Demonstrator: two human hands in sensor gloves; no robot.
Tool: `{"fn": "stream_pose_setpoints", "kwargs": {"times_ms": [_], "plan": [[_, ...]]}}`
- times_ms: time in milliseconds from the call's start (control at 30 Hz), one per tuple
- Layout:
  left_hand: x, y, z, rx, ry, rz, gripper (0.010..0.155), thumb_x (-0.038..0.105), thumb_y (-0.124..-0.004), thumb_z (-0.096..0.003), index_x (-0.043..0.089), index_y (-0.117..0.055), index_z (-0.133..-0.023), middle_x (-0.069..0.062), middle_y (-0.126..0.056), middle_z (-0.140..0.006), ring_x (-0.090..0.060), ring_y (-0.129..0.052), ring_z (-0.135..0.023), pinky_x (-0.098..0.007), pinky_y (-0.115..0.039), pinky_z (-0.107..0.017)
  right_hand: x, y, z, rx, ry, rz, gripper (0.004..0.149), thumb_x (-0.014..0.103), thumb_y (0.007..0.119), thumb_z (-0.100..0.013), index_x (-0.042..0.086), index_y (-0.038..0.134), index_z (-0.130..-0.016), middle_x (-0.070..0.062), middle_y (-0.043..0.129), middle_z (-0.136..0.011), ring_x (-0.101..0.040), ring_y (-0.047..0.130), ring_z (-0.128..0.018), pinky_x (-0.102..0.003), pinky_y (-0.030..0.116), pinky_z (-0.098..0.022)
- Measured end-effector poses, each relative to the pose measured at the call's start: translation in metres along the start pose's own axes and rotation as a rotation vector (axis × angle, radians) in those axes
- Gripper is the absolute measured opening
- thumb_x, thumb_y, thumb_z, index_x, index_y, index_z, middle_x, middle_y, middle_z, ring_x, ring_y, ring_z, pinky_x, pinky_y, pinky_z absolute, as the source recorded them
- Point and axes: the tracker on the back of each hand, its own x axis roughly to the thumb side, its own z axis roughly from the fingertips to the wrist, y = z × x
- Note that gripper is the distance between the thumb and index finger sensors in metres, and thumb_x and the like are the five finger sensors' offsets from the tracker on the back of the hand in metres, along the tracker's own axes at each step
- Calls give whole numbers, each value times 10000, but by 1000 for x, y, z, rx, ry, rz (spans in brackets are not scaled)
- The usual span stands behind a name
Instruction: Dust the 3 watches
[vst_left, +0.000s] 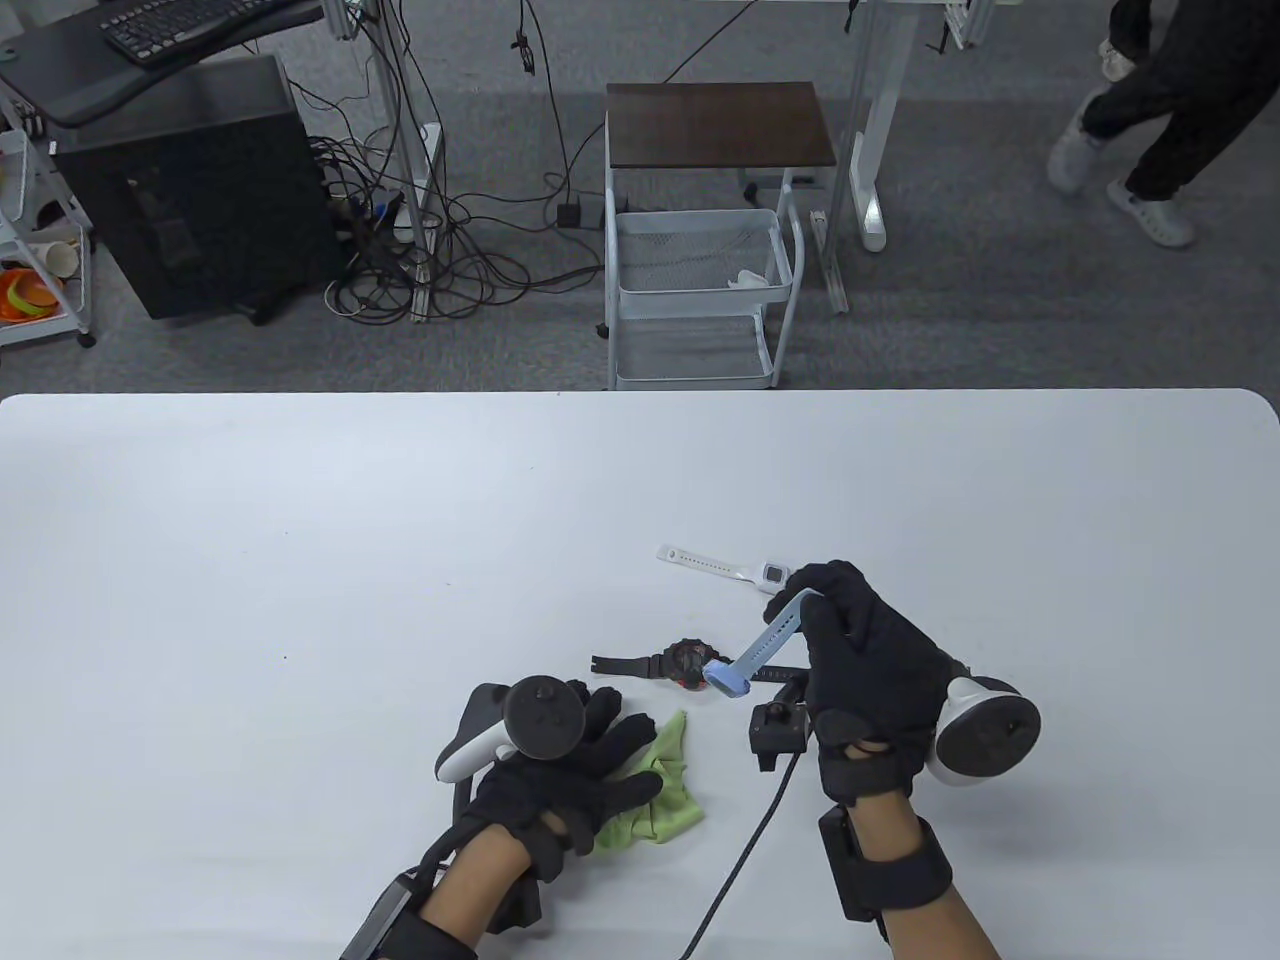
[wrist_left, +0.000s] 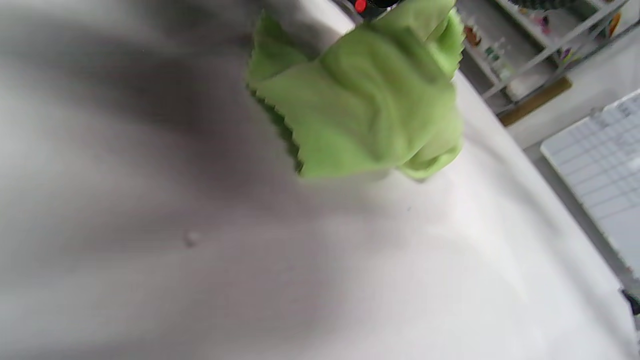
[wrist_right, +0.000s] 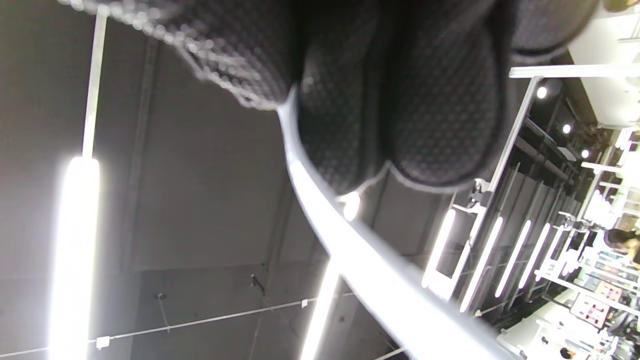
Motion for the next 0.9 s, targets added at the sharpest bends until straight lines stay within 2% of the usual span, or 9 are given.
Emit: {"fn": "stream_pose_setpoints", "kwargs": {"times_ms": [233,433,567,767,900], "plan": [[-3,24,18,146,-91,149,846,782,-504,-516,296,-312,-1182,-100,-140,-1235,-466,-17,-1106,-703,-78,-705,0,2,2,2,-14,15,394,365,807,-436,109,903,-719,-54,1074,-469,-285,1057,-393,-623,669,-507],[-6,51,42,344,-223,315,840,783,-489,-525,274,-337,-1176,-109,-221,-1239,-496,-103,-1116,-716,-138,-714,-1,6,4,13,-26,26,394,367,807,-434,111,905,-716,-51,1077,-466,-281,1060,-389,-621,674,-502],[-3,60,59,461,-314,412,831,780,-480,-534,273,-333,-1175,-108,-247,-1238,-489,-139,-1127,-716,-164,-723,-1,9,6,27,-26,28,394,368,807,-434,111,905,-716,-50,1077,-465,-280,1061,-388,-620,675,-502],[-11,69,79,529,-314,407,818,772,-474,-543,270,-330,-1173,-108,-259,-1235,-485,-164,-1132,-719,-177,-725,-7,17,12,54,-8,33,395,374,804,-432,119,905,-716,-40,1080,-464,-271,1066,-387,-615,683,-501],[-36,69,87,601,-316,410,808,767,-471,-548,251,-372,-1162,-101,-289,-1232,-476,-214,-1134,-720,-187,-729,-17,31,22,78,29,-48,395,376,801,-434,121,903,-717,-39,1080,-470,-271,1067,-393,-615,684,-499]]}}
